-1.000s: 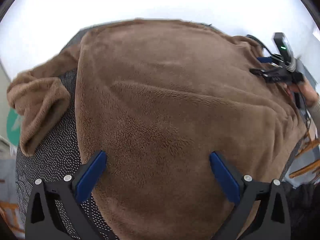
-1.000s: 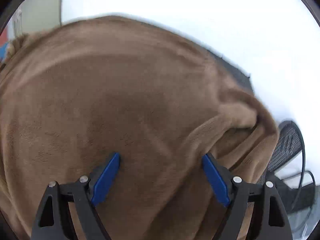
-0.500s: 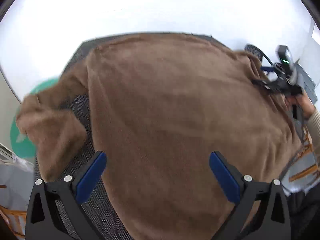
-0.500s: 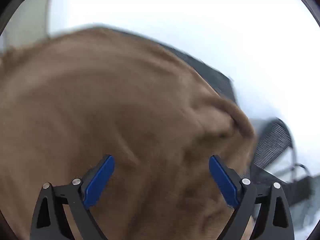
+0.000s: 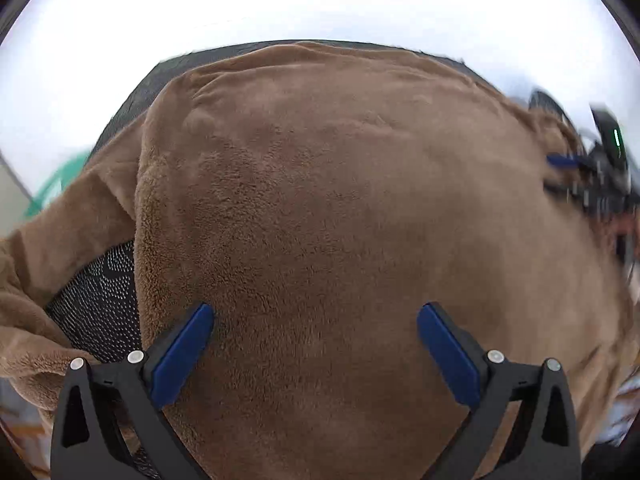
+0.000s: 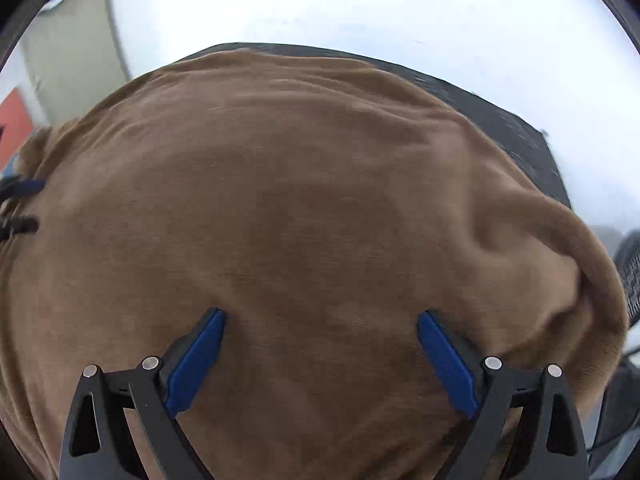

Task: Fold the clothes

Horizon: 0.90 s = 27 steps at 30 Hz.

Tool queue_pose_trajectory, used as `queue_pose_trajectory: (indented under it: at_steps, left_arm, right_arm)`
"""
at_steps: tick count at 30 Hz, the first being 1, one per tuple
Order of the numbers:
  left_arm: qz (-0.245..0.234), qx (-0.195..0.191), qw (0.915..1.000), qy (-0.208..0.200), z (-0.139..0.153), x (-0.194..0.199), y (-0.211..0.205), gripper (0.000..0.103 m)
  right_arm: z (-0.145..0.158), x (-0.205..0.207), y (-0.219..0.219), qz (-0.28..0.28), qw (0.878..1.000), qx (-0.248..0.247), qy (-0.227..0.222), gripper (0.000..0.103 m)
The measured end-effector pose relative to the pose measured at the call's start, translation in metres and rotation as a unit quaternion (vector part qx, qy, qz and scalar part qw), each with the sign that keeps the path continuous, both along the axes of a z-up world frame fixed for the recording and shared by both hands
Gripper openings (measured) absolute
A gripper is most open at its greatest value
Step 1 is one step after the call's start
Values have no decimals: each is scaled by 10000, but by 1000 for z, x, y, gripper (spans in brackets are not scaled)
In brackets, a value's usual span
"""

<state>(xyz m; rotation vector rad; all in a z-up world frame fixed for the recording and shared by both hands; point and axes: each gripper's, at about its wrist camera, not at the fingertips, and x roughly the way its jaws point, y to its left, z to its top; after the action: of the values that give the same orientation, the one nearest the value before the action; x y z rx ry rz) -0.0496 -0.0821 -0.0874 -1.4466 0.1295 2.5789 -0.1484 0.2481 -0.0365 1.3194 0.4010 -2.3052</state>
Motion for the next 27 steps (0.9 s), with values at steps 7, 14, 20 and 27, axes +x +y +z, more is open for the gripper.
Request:
queue_pose_trajectory:
  at_steps: [7, 14, 20, 27]
  left_arm:
    - [106, -7, 9999, -79, 4, -1, 0, 103]
    - [-337, 527, 9980, -69, 28, 38, 34, 103]
    - [-1396, 324, 9895, -185, 26, 88, 95, 103]
    - [-1370, 45, 9905, -74, 5, 113, 104, 103]
  right_arm:
    - [6, 10, 7, -114, 9998, 76, 145, 99]
    - [37, 74, -4, 154, 9981, -442, 409, 99]
    - [45, 175, -21, 1315, 9877, -841, 76, 99]
    - [9, 223, 3, 1256, 9917, -285, 57, 102]
